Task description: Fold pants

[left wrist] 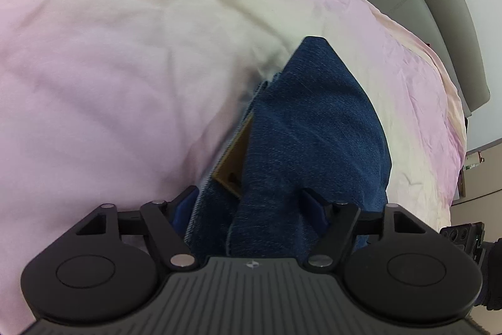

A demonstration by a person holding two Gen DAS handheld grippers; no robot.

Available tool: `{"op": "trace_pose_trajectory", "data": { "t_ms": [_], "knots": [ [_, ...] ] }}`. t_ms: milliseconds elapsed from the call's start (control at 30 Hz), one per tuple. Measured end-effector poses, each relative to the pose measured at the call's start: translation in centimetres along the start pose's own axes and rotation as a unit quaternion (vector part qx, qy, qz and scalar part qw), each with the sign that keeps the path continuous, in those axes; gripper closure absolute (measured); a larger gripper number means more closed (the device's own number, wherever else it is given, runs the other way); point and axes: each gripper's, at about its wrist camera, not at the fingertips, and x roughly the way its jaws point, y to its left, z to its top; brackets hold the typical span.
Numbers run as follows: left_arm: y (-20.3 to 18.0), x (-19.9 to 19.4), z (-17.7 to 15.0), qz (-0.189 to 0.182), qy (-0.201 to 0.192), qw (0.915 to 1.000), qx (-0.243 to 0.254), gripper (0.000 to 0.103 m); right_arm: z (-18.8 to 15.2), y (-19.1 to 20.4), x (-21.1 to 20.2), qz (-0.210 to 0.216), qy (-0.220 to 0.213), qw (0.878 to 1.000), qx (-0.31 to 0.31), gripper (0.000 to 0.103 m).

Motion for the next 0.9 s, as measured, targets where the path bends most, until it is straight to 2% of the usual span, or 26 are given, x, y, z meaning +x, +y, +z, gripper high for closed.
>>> {"op": "trace_pose_trajectory", "data": {
  "t_ms": [33, 100, 233, 300, 400, 667, 900],
  "knots": [
    [-0.2, 0.0, 0.0, 0.002, -0.002, 1.0000, 0.000, 0.026, 0.0, 0.3, 0.0, -0.008, 0.002, 1.000, -0.007, 0.055],
    [-0.6, -0.2, -0.2, 0.006, -0.006, 1.0000, -0.002, 0.038, 0.1, 1.0, 0.0, -0.021, 0.004, 1.000, -0.021, 0.059],
    [-2.4, -1.1, -1.2, 0.039, -0.036, 0.9982, 0.027, 0.051, 0.6, 2.6, -0.2, -0.041, 0.005, 0.999, -0.026, 0.071],
    [-2.9, -1.8, -1.5, 0.046, -0.048, 0.9975, 0.026, 0.060, 0.8, 3.5, -0.8, -0.042, 0.002, 0.999, -0.031, 0.084],
    [-3.5, -3.0, -1.9, 0.049, -0.060, 0.9967, 0.022, 0.067, 1.2, 4.7, -2.3, -0.038, 0.002, 0.999, -0.034, 0.088],
    [-6.9, -8.2, -3.9, 0.046, -0.065, 0.9963, 0.034, 0.070, 0.7, 9.5, -7.8, -0.044, -0.009, 0.997, -0.058, 0.088],
    [-12.2, -16.6, -7.4, 0.071, -0.069, 0.9915, 0.085, 0.071, -3.8, 13.7, -13.8, -0.011, -0.007, 0.998, -0.062, 0.089]
  ]
}}
